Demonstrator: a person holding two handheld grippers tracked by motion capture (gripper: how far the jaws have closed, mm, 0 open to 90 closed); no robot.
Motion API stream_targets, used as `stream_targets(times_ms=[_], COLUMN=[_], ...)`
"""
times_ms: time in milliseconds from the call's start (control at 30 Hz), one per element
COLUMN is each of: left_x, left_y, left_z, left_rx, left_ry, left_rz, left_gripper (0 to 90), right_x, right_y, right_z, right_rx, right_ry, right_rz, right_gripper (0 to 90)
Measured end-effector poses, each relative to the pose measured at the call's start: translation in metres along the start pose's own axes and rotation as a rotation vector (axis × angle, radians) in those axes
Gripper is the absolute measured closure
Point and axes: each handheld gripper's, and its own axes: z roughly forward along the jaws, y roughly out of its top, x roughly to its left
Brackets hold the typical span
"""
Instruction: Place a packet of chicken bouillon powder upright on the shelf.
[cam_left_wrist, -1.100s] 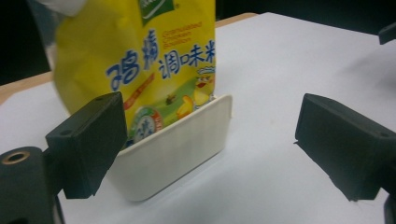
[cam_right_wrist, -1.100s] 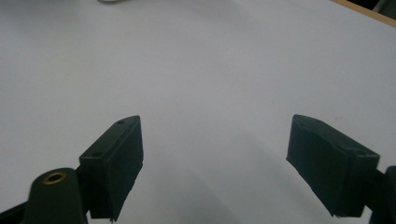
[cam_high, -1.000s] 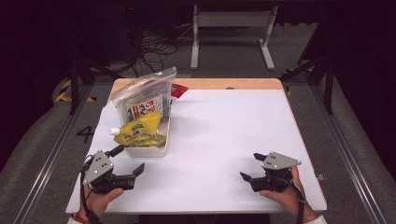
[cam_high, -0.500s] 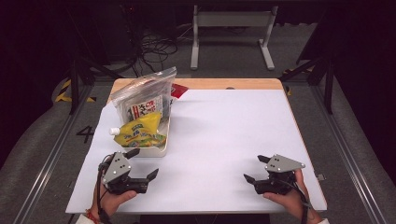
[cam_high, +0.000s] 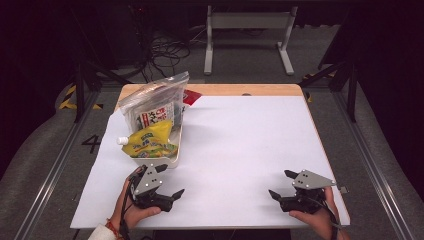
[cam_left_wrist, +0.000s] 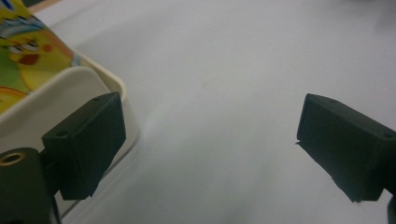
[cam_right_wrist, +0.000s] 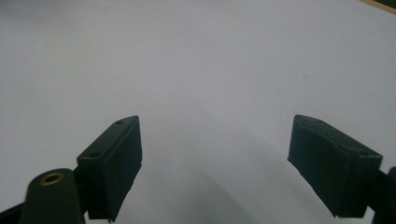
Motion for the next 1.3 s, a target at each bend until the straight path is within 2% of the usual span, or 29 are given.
stream_targets(times_ms=[67,167,233,400,533,667,833,900,967,1300], left_x=[-0.001,-0.003,-0.003,0.001,0.002,0.004,0.009,0.008,0.009,0.008], left_y=[0.0,-0.001,-0.002,-0.002,0.001,0.0,0.0,0.0,0.001,0.001], left_z=[0.006,0.013,0.018,0.023,0.028,0.027,0.022,0.019,0.018,0.02], left_rx=[0.011,0.039,0.065,0.077,0.089,0.089,0.069,0.067,0.06,0.072], left_ry=[-0.021,-0.046,-0.048,-0.054,-0.055,-0.059,-0.051,-0.039,-0.038,-0.042], left_rz=[-0.006,0.01,0.023,0.009,0.026,0.033,0.008,0.027,0.017,0.03], left_gripper=[8.8,8.6,8.4,8.2,8.1,7.8,7.9,7.9,7.9,7.9], right_x=[-0.002,-0.005,-0.005,-0.004,-0.004,-0.005,-0.003,-0.003,-0.001,-0.002], right_y=[-0.003,-0.006,-0.008,-0.013,-0.016,-0.017,-0.016,-0.016,-0.016,-0.016], right_z=[-0.002,-0.003,-0.004,-0.007,-0.008,-0.01,-0.011,-0.01,-0.009,-0.008], right_rx=[0.002,0.003,0.005,0.008,0.015,0.005,0.005,0.003,0.008,0.011], right_ry=[-0.007,-0.022,-0.032,-0.045,-0.064,-0.079,-0.077,-0.073,-0.068,-0.064], right_rz=[0.009,0.021,0.017,0.023,0.029,0.044,0.036,0.039,0.035,0.029], right_gripper=[16.8,16.1,15.7,13.5,13.3,13.2,13.2,13.1,13.2,13.2])
